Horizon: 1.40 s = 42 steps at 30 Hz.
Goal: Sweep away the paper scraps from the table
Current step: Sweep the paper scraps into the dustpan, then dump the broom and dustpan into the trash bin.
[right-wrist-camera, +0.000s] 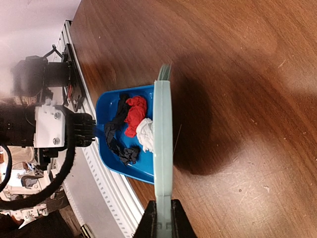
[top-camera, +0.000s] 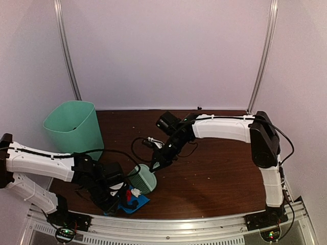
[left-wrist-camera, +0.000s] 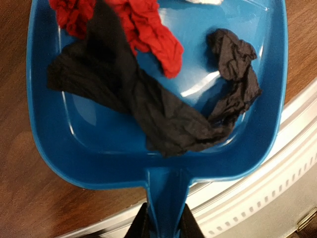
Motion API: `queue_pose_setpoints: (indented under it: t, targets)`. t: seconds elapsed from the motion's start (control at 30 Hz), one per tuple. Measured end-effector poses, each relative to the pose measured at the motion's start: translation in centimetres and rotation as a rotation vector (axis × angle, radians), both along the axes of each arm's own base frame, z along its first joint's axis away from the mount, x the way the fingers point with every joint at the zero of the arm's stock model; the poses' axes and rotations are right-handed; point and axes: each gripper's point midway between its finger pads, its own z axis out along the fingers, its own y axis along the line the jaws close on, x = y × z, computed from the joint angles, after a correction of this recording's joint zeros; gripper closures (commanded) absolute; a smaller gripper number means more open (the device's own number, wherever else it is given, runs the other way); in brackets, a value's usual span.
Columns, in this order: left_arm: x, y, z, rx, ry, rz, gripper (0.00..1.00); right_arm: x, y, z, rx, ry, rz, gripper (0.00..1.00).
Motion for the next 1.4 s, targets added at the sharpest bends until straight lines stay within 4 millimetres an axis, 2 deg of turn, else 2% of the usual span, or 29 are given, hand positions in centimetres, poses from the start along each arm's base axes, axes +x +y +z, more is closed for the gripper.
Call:
queue_pose_setpoints:
  t: [0.17, 0.4, 0.6, 0.73, 0.93, 1.1, 1.4]
  targets:
    - [0.8, -0.6, 0.3, -0.004, -0.031, -0.022, 1.00, -0.7, -0.9, 0.4, 0.021, 0.032, -0.037, 1.00]
    - [3.1, -2.5, 1.9, -0.065, -0.148, -0.027, 1.00, -0.9, -1.3, 3.1, 0.053, 0.032, -0.101, 1.00]
    - [4.9, -3.2, 2.8, -0.092, -0.246, -0.021, 1.00, -0.4, -1.7, 6.8, 0.097, -0.024, -0.149, 1.00]
    - [5.6, -3.3, 3.3, -0.095, -0.288, -0.013, 1.00, 0.0, -2.4, 7.8, 0.082, -0.062, -0.183, 1.00]
    - [6.8, -4.2, 6.0, -0.162, -0.364, 0.004, 1.00, 1.1, -3.7, 9.2, 0.047, -0.107, -0.241, 1.00]
    - [7.3, -4.8, 7.2, -0.195, -0.396, 0.006, 1.00, 2.5, -4.4, 12.5, 0.075, -0.153, -0.288, 1.00]
    - [8.4, -5.5, 9.2, -0.222, -0.453, 0.015, 1.00, 4.4, -5.9, 20.1, 0.155, -0.257, -0.372, 1.00]
